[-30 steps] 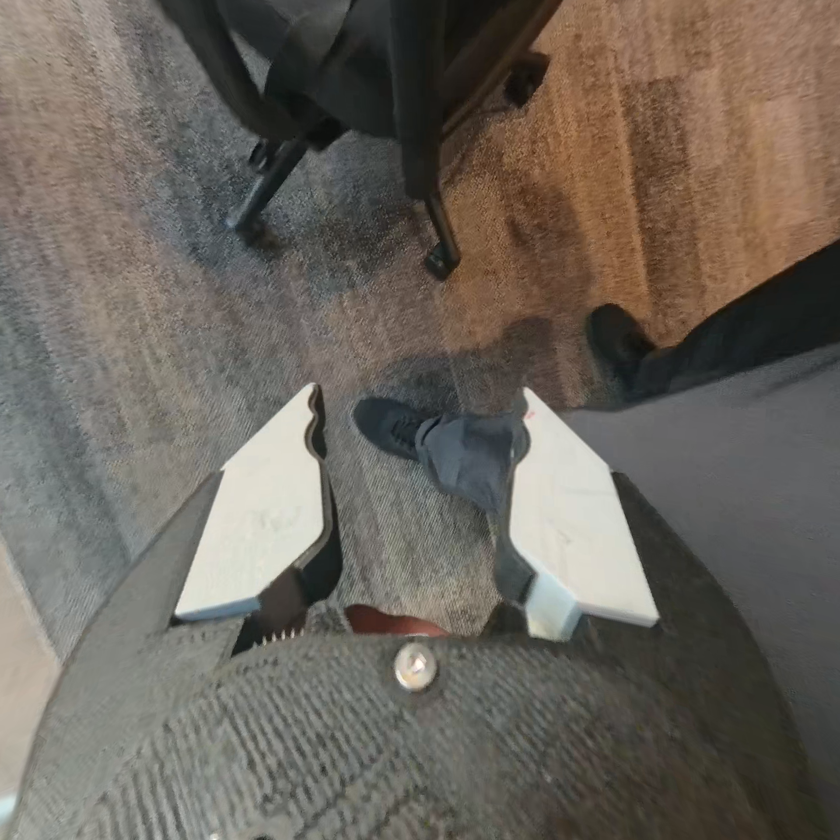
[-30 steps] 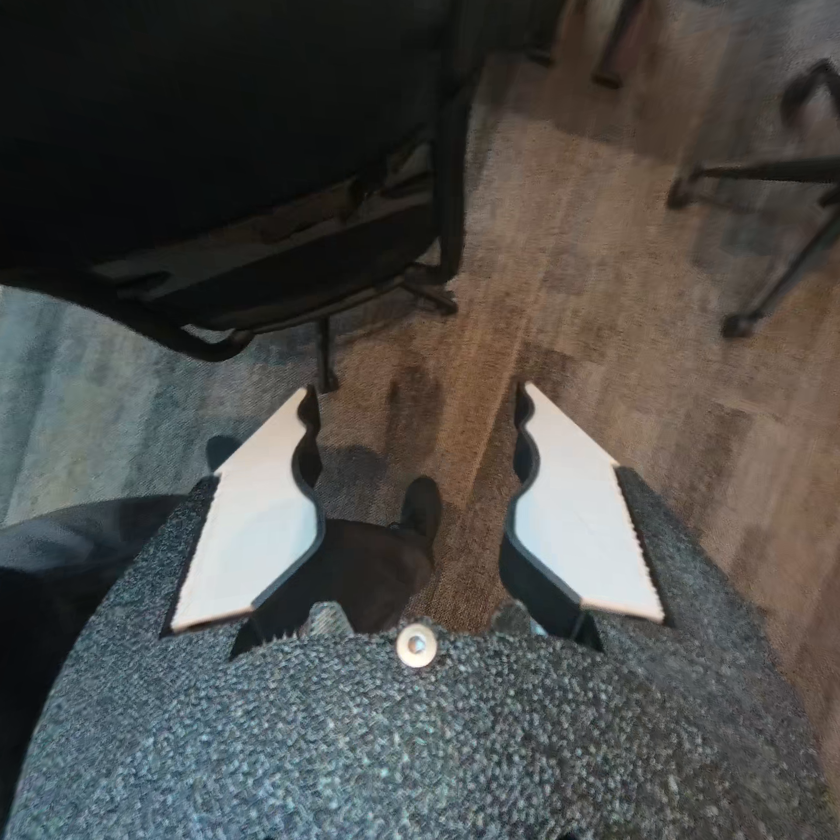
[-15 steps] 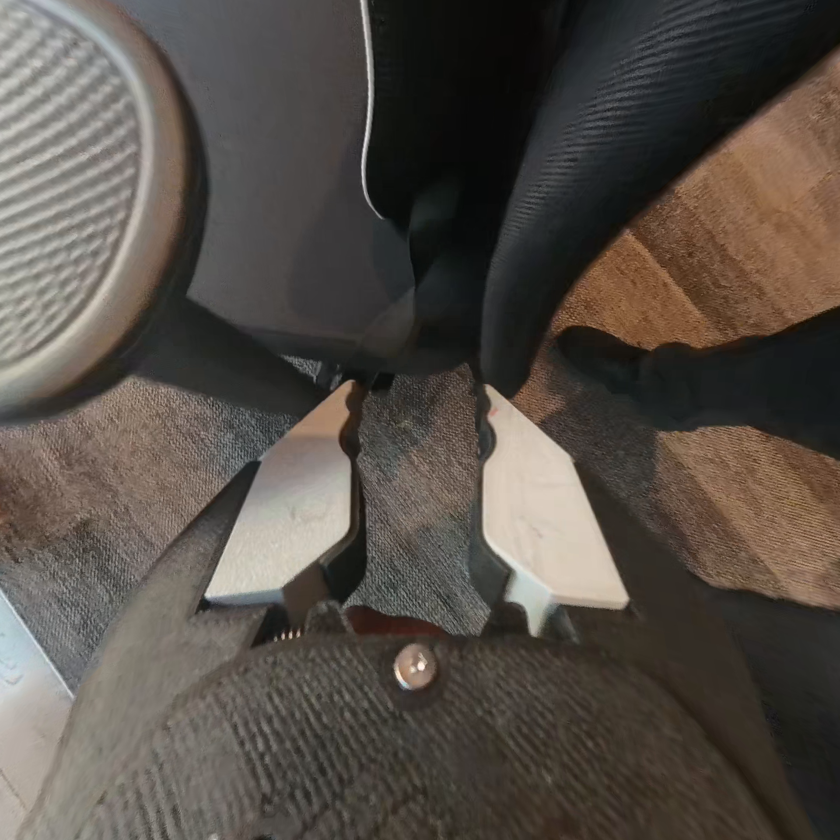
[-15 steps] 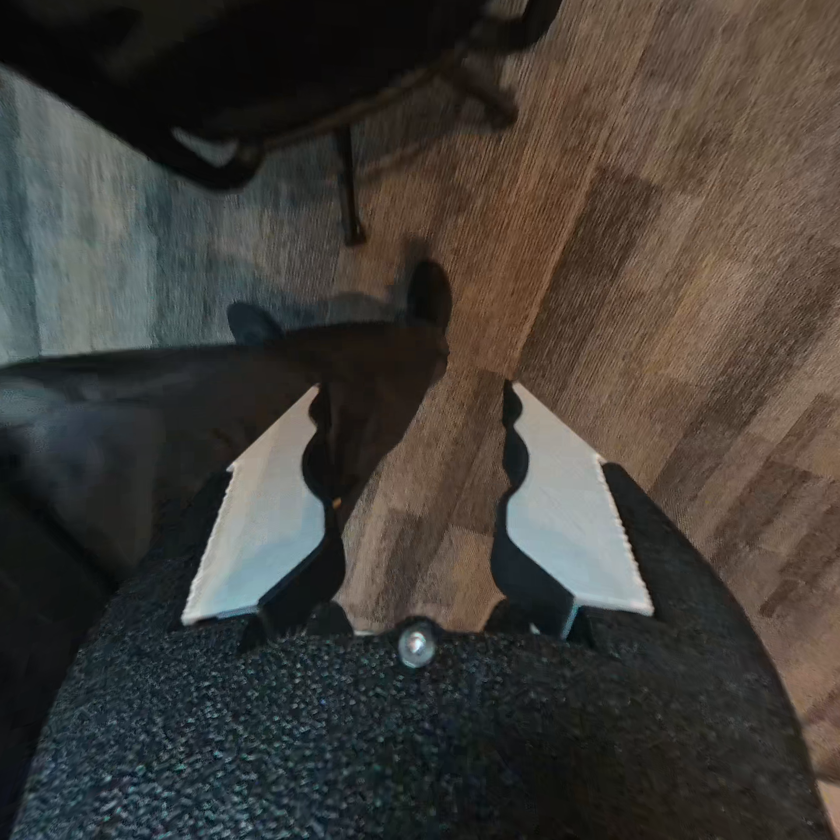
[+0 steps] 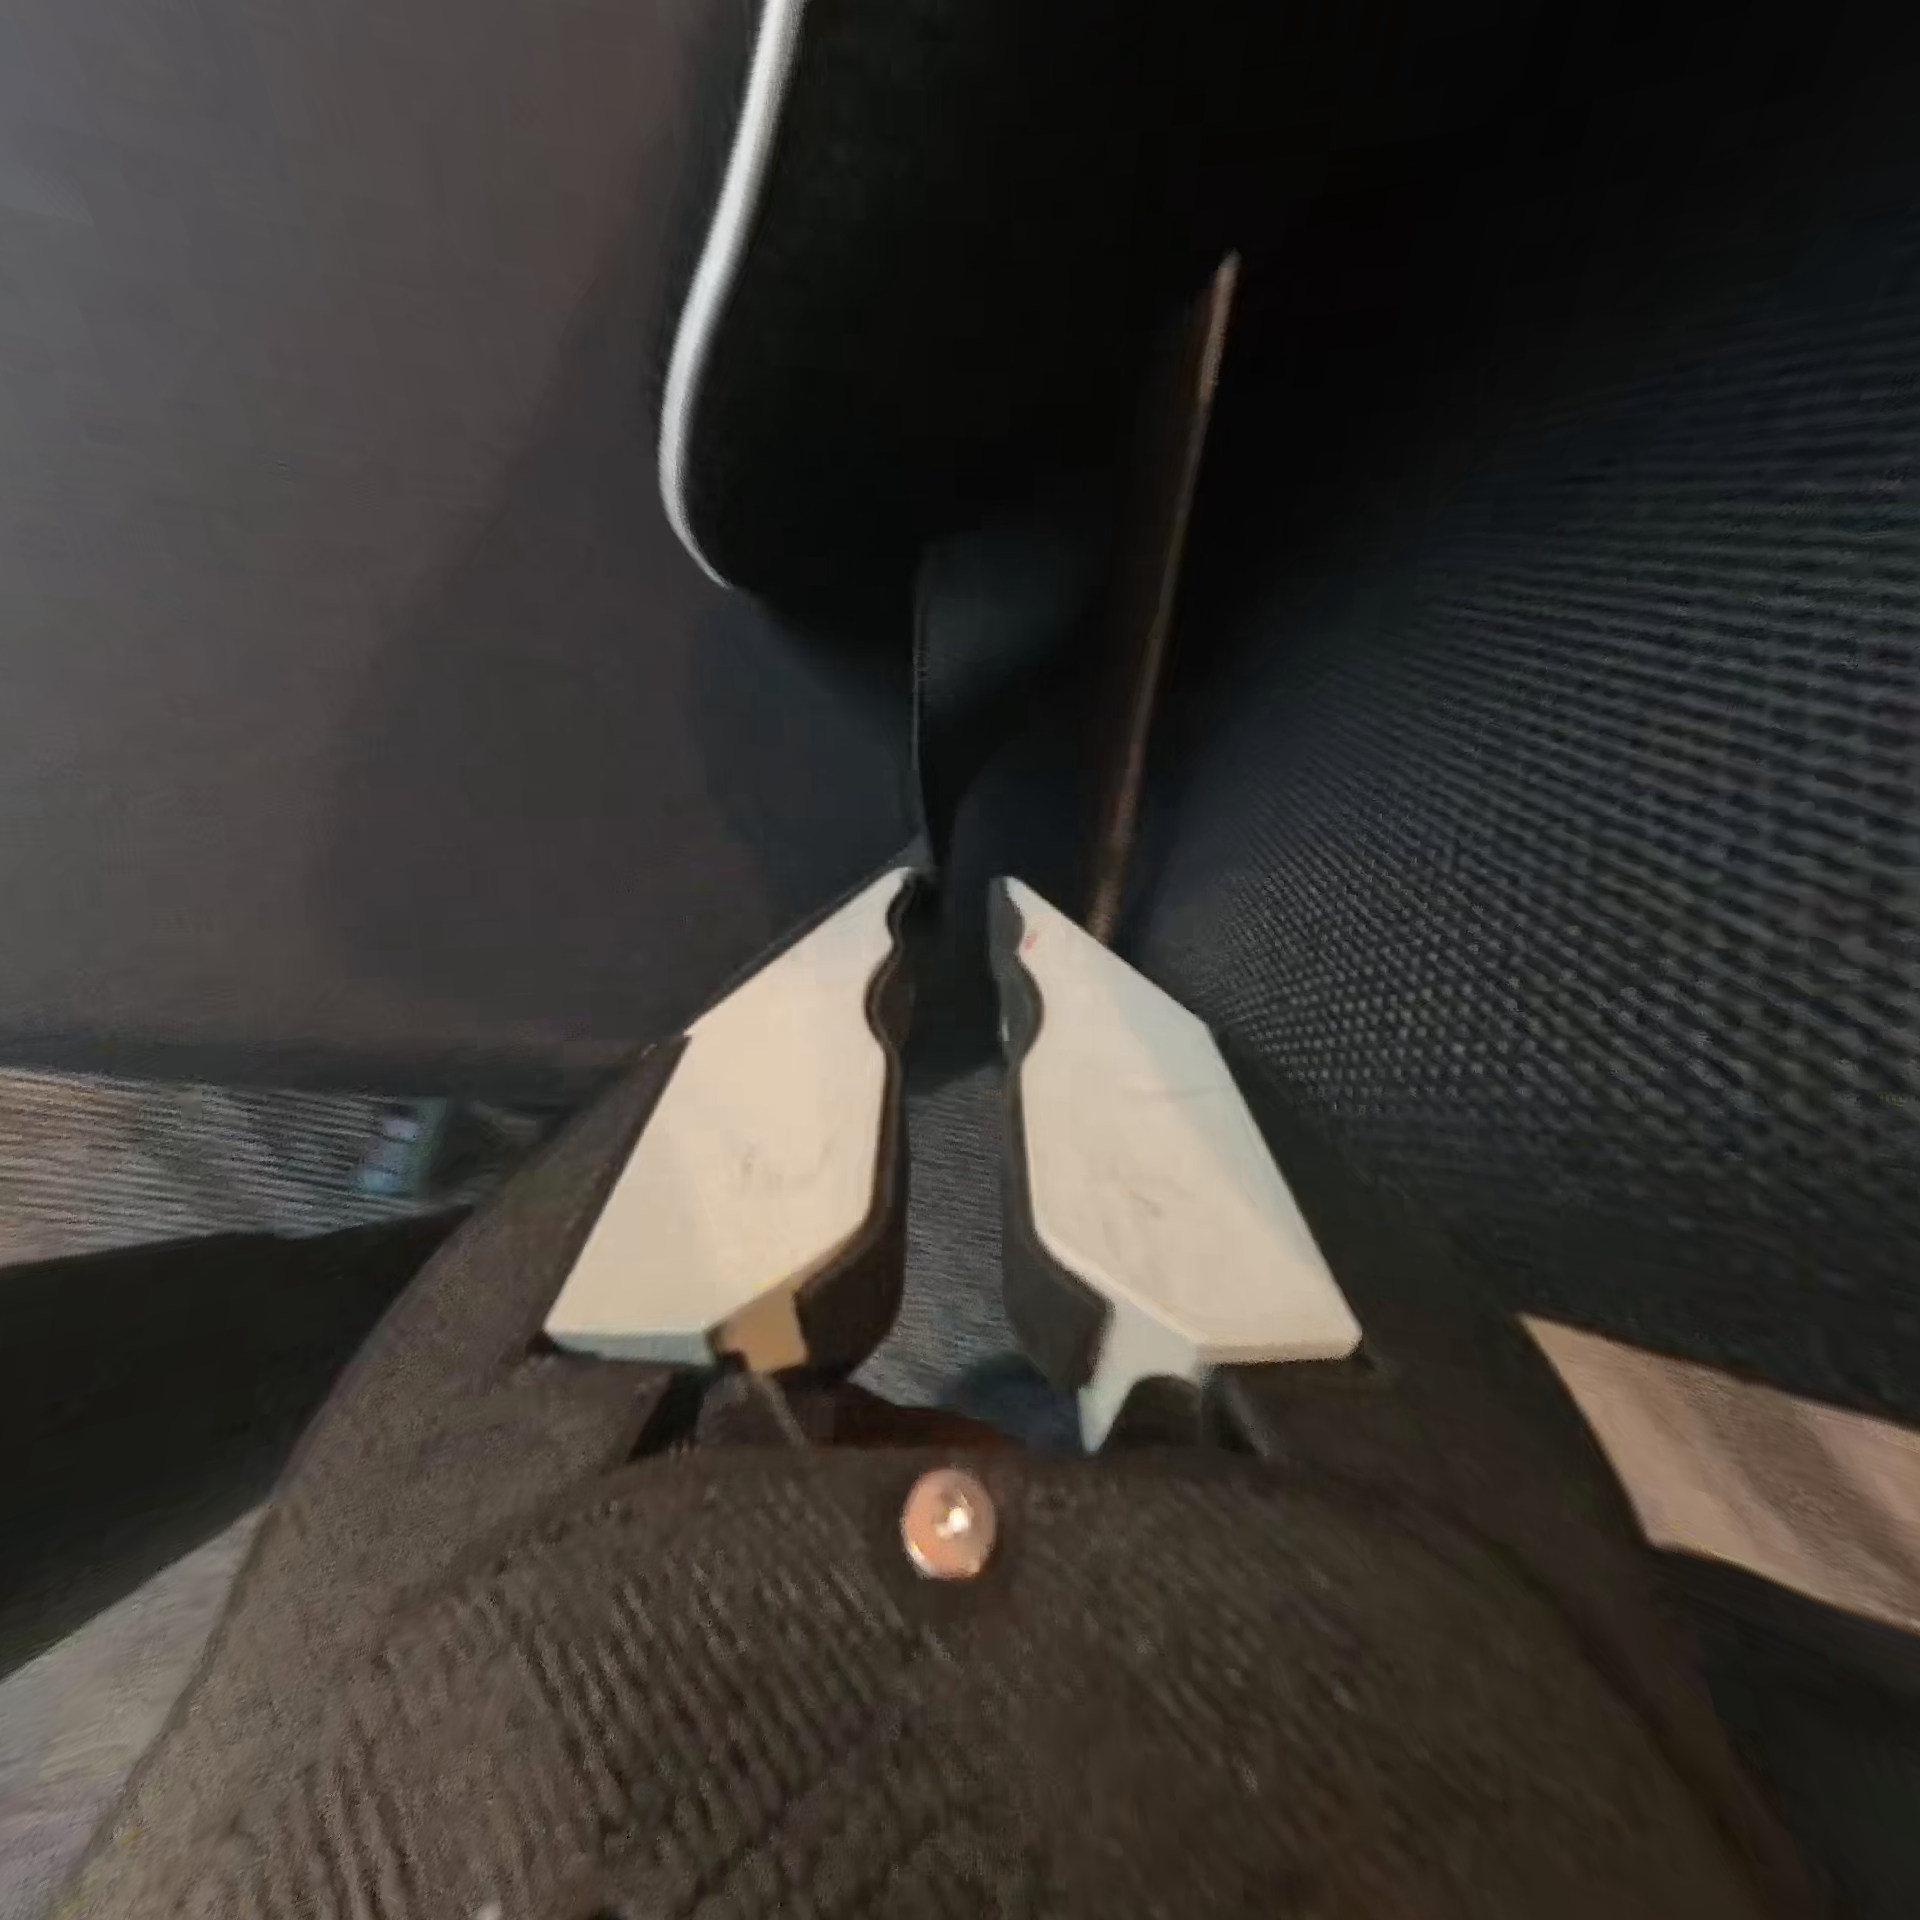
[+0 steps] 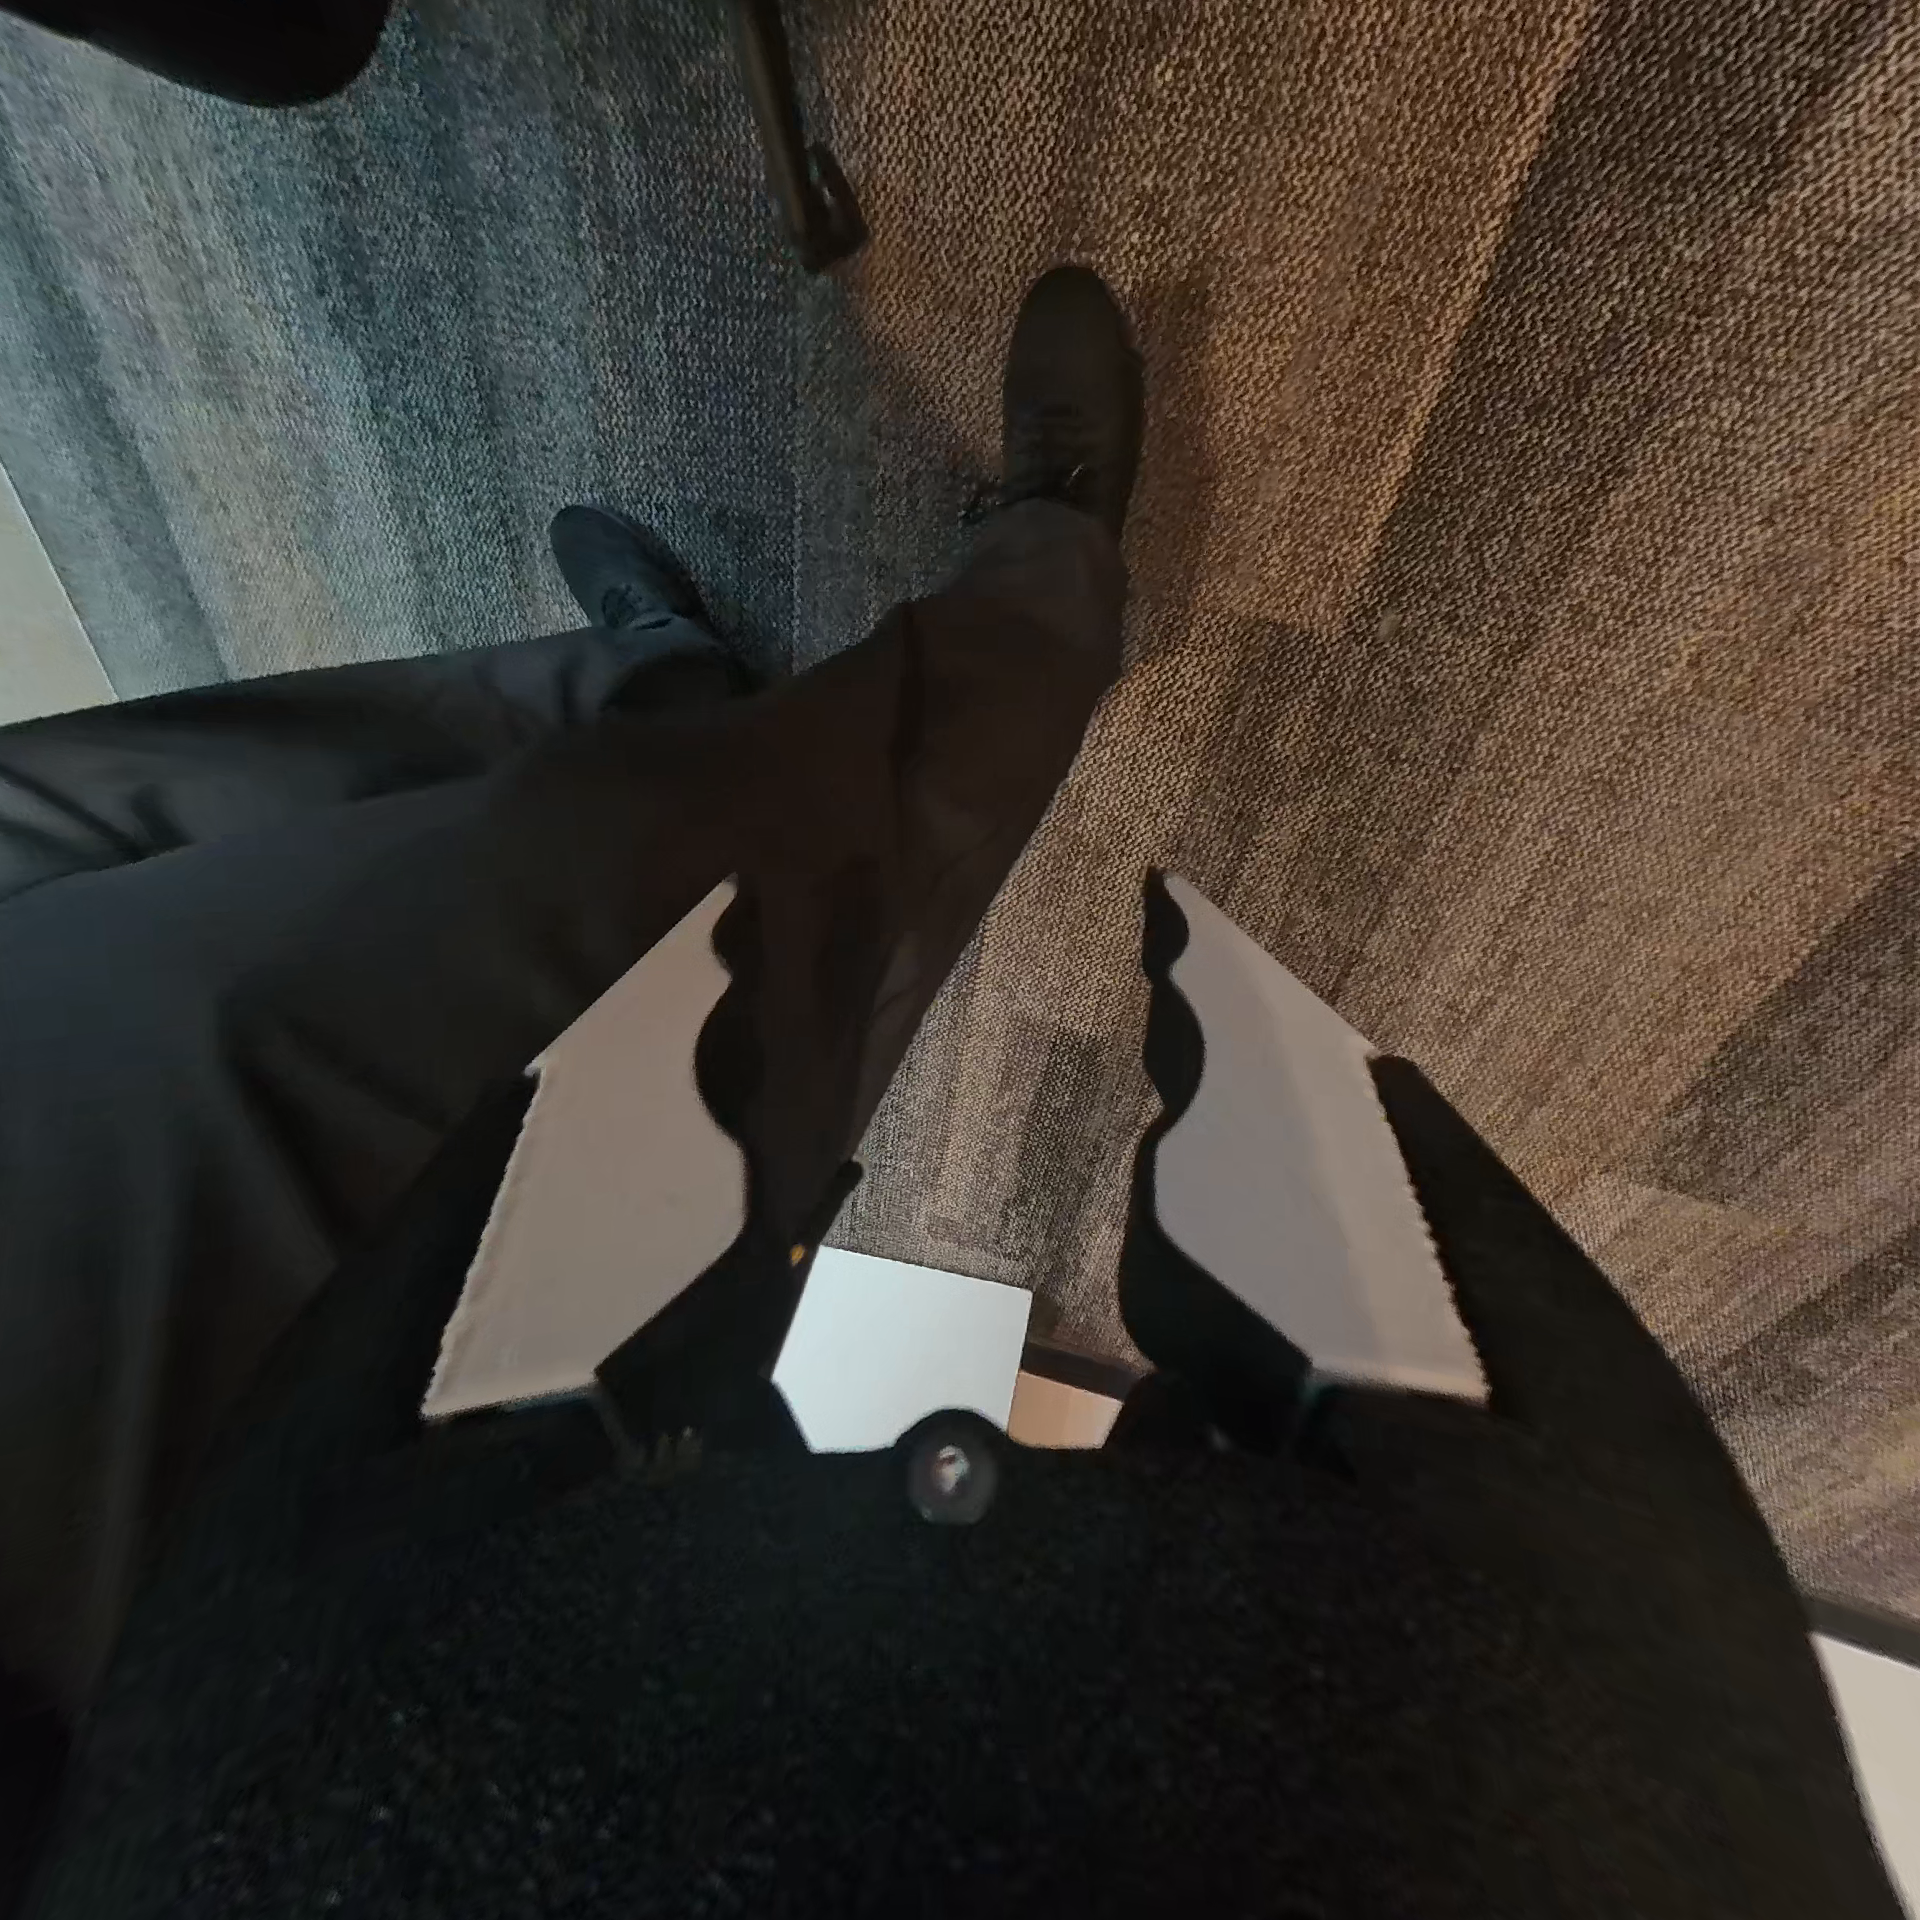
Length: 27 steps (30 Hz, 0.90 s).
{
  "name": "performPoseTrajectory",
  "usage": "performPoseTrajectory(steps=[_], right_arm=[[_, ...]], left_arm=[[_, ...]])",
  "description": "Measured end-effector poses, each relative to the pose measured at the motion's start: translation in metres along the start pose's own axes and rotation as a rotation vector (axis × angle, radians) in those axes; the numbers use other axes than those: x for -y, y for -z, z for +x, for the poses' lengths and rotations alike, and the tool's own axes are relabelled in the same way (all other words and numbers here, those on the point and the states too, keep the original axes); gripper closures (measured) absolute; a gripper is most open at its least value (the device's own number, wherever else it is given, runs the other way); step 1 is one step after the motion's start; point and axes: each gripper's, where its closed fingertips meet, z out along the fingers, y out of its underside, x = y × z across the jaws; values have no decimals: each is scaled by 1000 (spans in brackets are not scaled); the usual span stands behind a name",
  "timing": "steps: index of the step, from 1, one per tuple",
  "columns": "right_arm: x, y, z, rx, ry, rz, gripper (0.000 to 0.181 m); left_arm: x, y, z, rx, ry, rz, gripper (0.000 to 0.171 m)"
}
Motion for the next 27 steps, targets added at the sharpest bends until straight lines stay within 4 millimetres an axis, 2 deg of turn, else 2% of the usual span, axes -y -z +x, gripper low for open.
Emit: performPoseTrajectory(steps=[2,3,5,7,9,11,14,17,19,20,22,24,25,26,27], right_arm=[[4,3,10,10,0,-3,109],[6,6,14,11,9,-1,109],[12,11,16,26,43,3,110],[10,10,12,45,111,-25,111],[3,3,-1,77,213,-75,114],[-6,-13,-20,112,334,-143,114],[-20,-39,-73,219,521,-228,121],[-40,-66,-127,285,783,-294,133],[-47,-82,-156,316,1016,-301,151],[-47,-91,-166,317,1121,-311,147],[-38,-110,-180,295,1288,-343,114],[-29,-119,-185,315,1369,-434,90],[-32,-113,-186,388,1369,-517,92],[-36,-101,-184,468,1361,-620,112],[-29,-92,-181,489,1362,-648,122]], left_arm=[[-11,-1,13,-131,86,-56,164],[-15,1,18,-168,102,-69,171],[-18,15,25,-237,140,-67,171],[-32,29,29,-280,194,-133,171],[-44,38,33,-304,195,-155,171],[-49,41,30,-299,184,-143,171],[-47,54,33,-405,243,-68,171],[-21,91,28,-639,504,188,171],[-28,99,27,-705,532,209,171],[-34,100,36,-764,532,181,171],[-37,112,50,-892,550,174,171],[-33,126,44,-942,593,239,171],[-33,130,41,-947,608,250,171],[-33,135,41,-960,618,250,171],[-32,137,42,-977,625,244,171]])
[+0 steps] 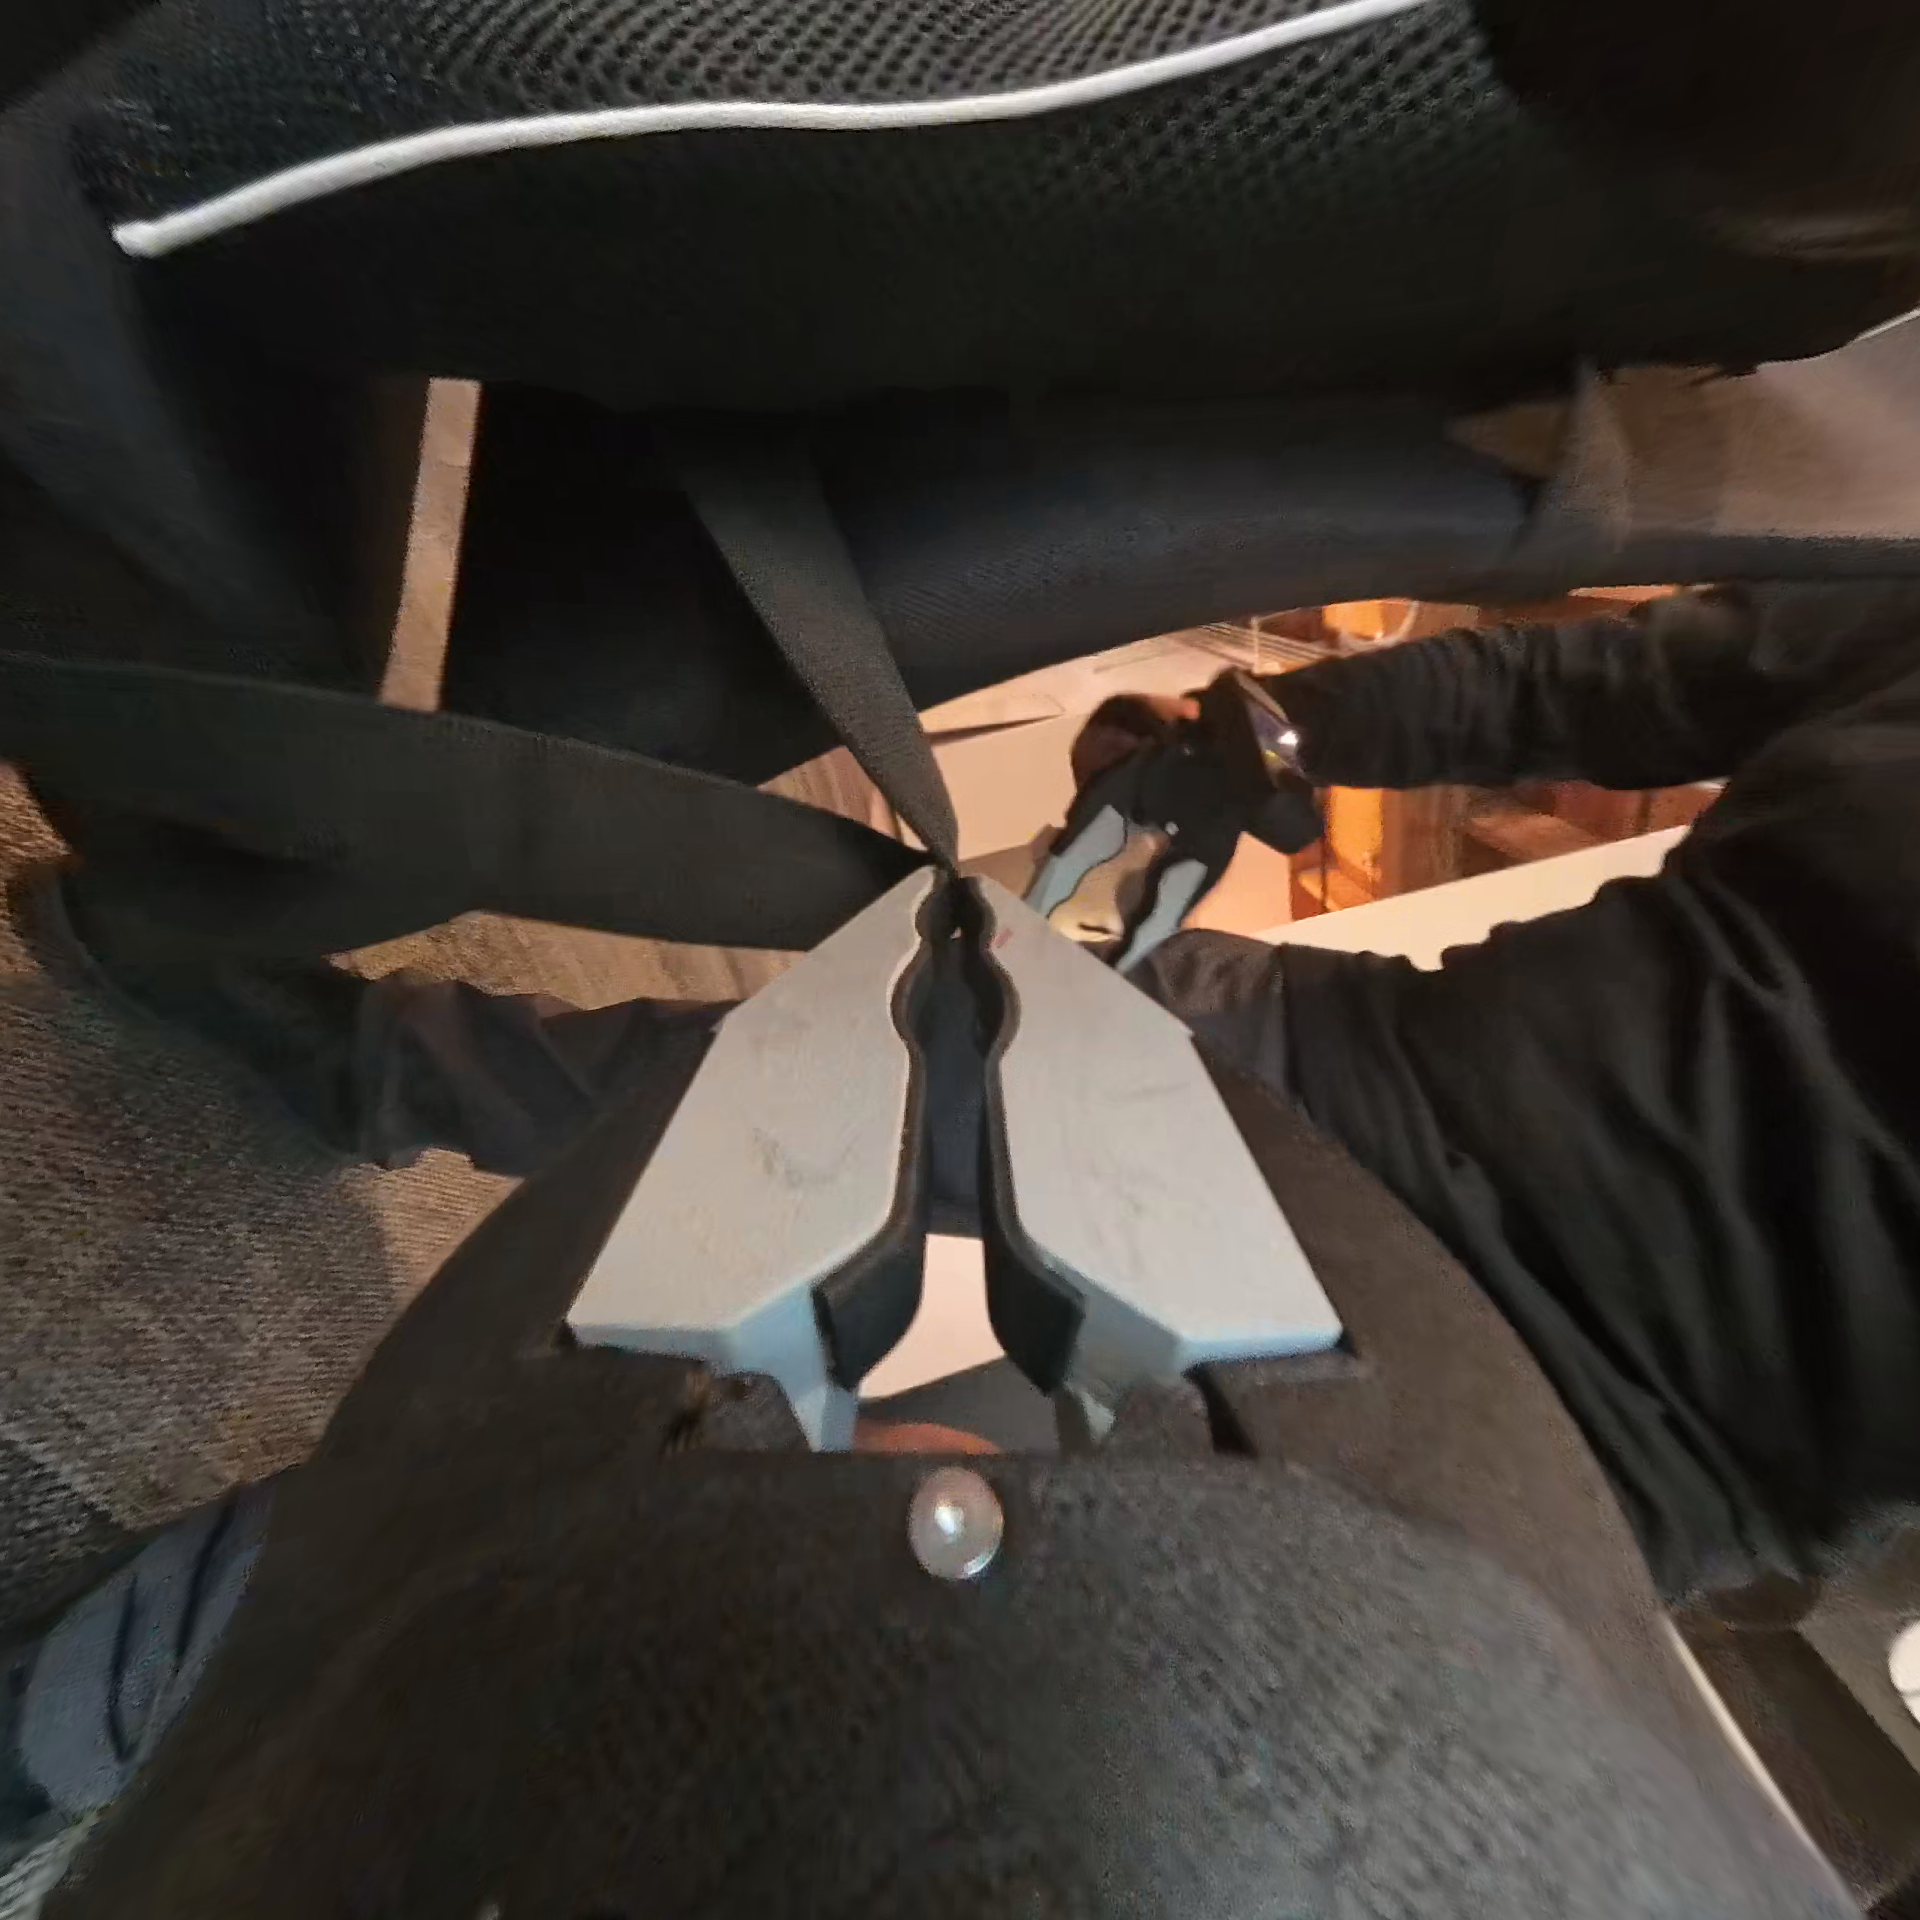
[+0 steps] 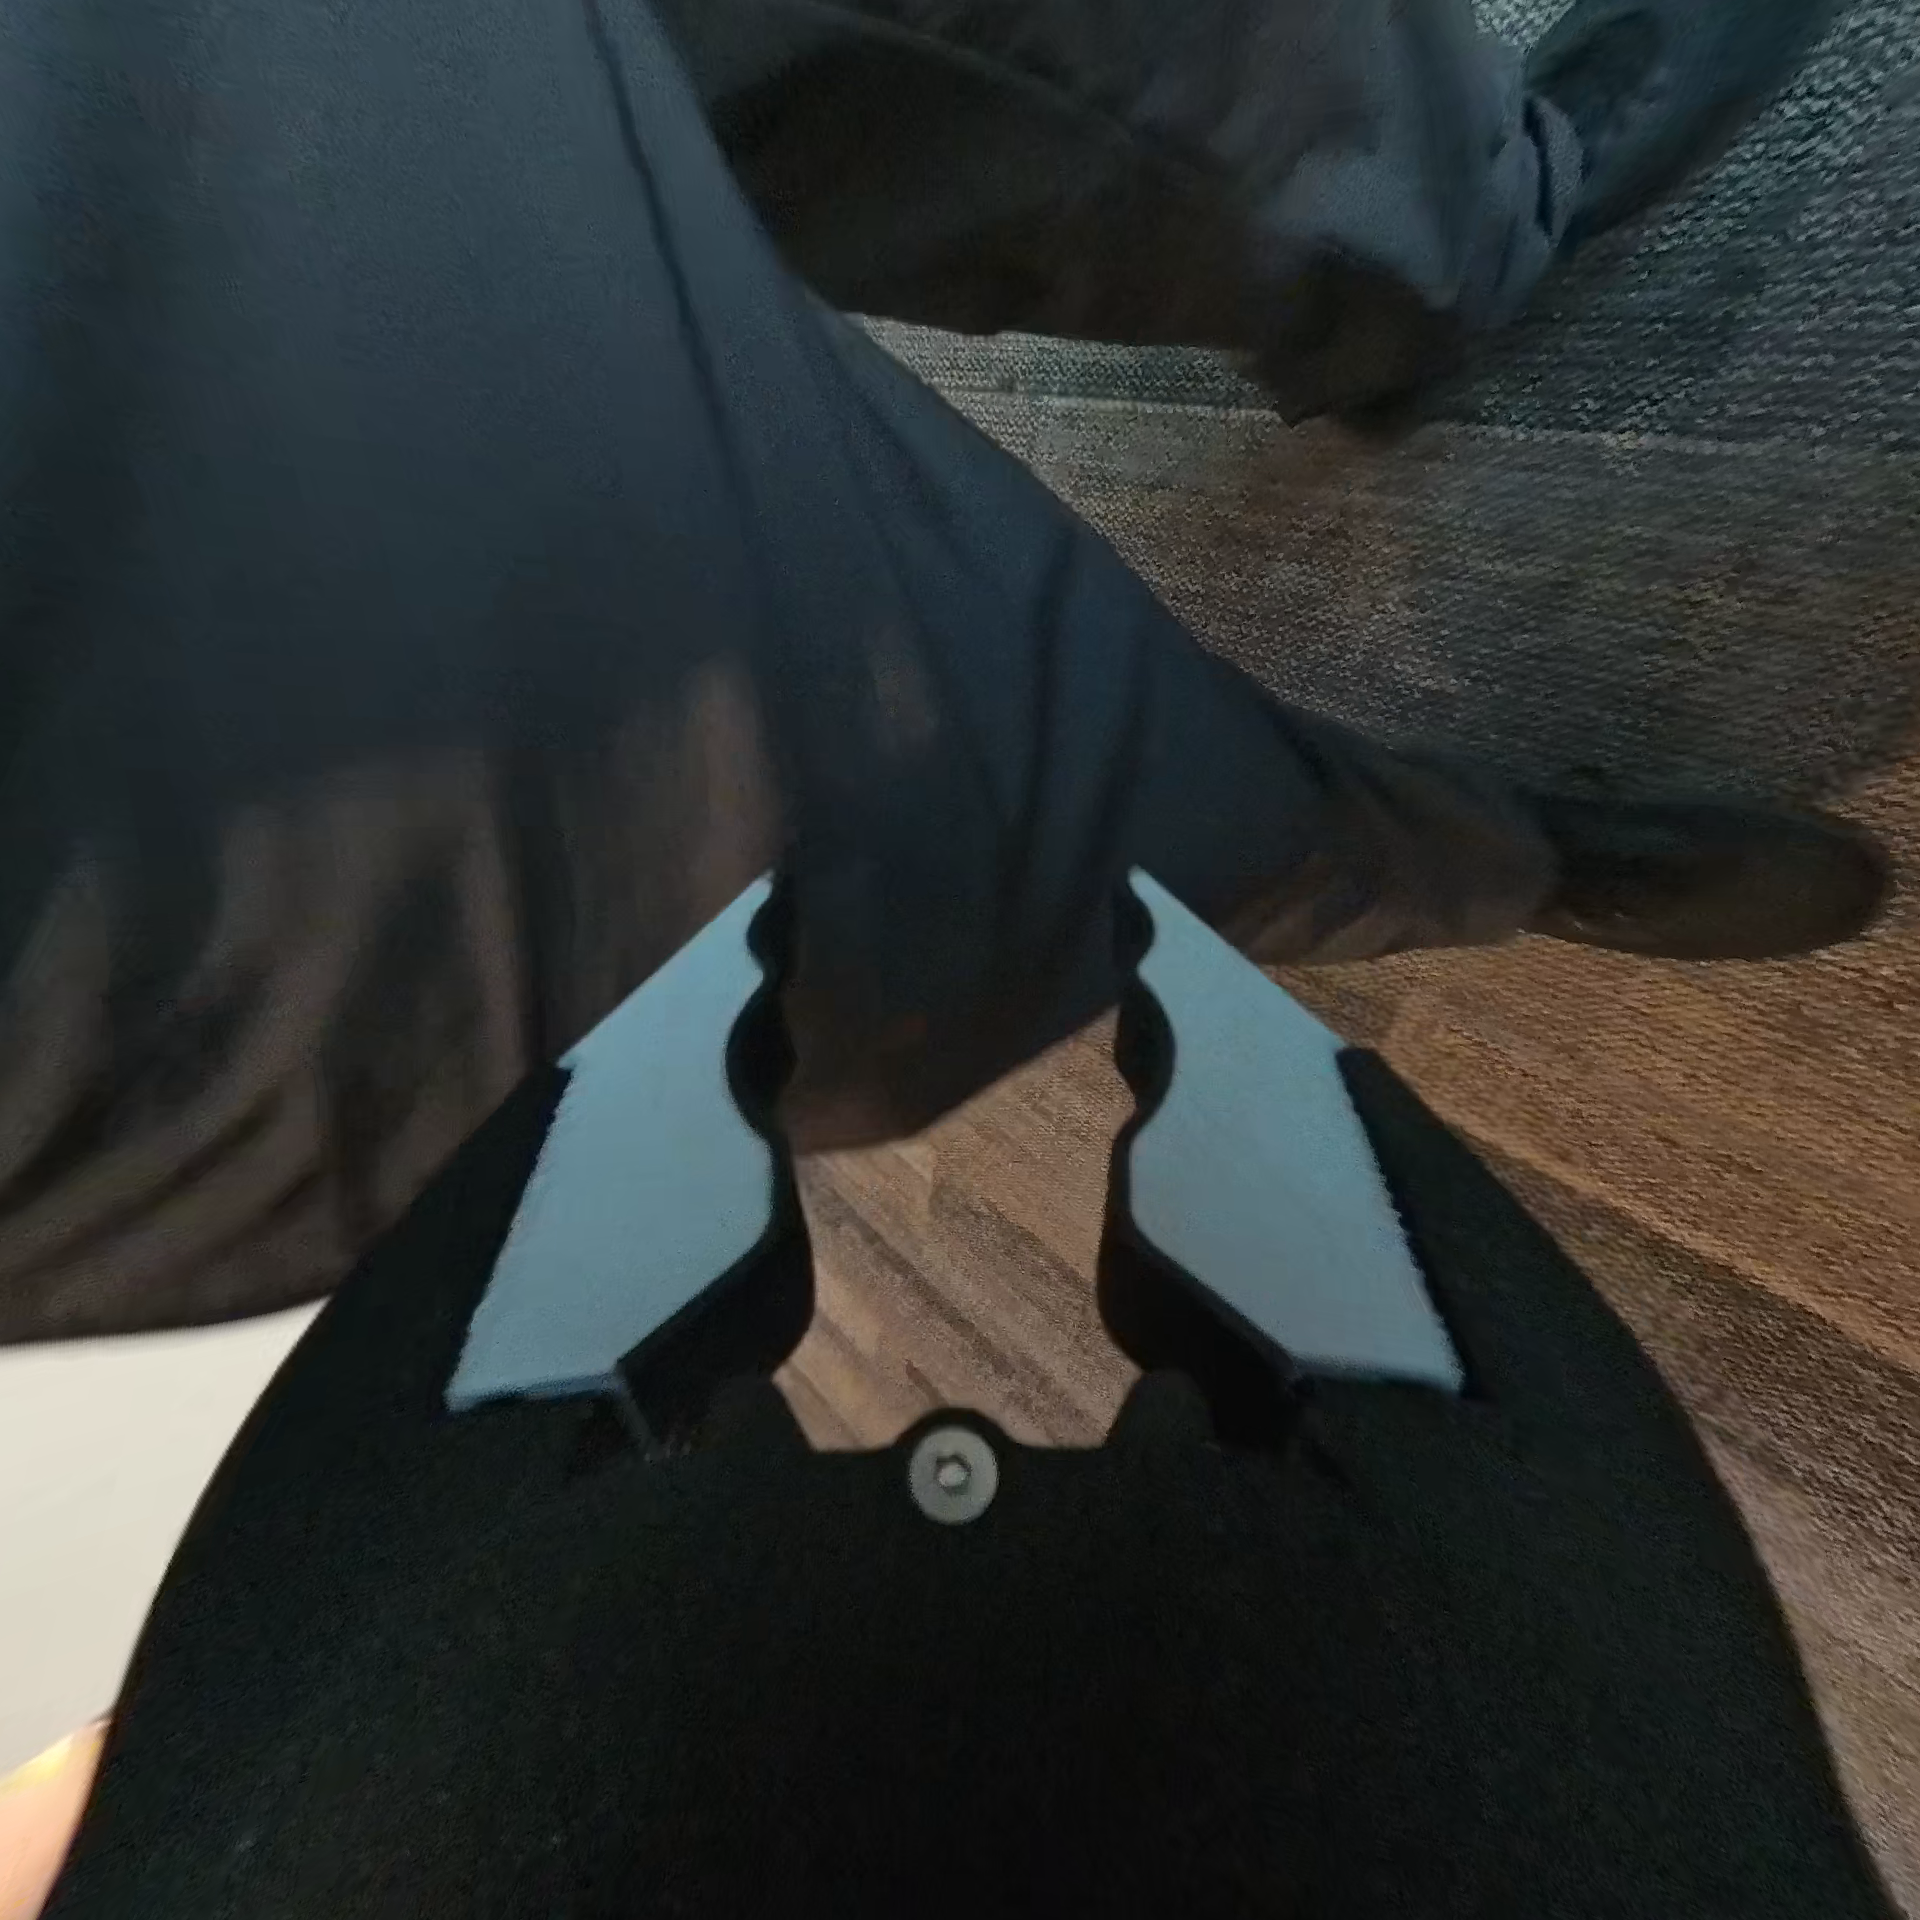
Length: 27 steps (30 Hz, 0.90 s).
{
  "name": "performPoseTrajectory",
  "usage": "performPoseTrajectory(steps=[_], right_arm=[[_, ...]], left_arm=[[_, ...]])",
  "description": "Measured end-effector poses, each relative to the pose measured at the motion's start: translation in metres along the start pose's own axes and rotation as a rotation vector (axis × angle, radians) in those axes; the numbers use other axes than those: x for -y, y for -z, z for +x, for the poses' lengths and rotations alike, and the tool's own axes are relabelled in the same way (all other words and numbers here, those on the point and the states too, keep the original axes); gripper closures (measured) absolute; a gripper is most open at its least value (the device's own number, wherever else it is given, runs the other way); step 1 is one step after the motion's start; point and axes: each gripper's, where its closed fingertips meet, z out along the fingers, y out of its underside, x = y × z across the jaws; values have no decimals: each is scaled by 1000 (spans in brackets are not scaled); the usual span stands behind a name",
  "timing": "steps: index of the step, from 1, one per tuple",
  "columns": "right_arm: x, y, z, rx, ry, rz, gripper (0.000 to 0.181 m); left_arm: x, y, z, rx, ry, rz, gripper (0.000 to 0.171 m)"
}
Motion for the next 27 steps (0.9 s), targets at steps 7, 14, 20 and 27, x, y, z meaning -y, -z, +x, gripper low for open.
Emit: performPoseTrajectory(steps=[7,14,20,27], right_arm=[[82,2,53,-245,76,187,117],[247,40,167,-537,-295,837,99],[274,47,202,-666,-354,982,109],[258,66,219,-983,-200,810,130]], left_arm=[[-30,-34,-42,153,-33,-180,171],[-30,-25,-23,-31,130,-160,171],[-23,-18,-9,-68,190,-175,171],[-21,-10,-15,11,193,-267,171]])
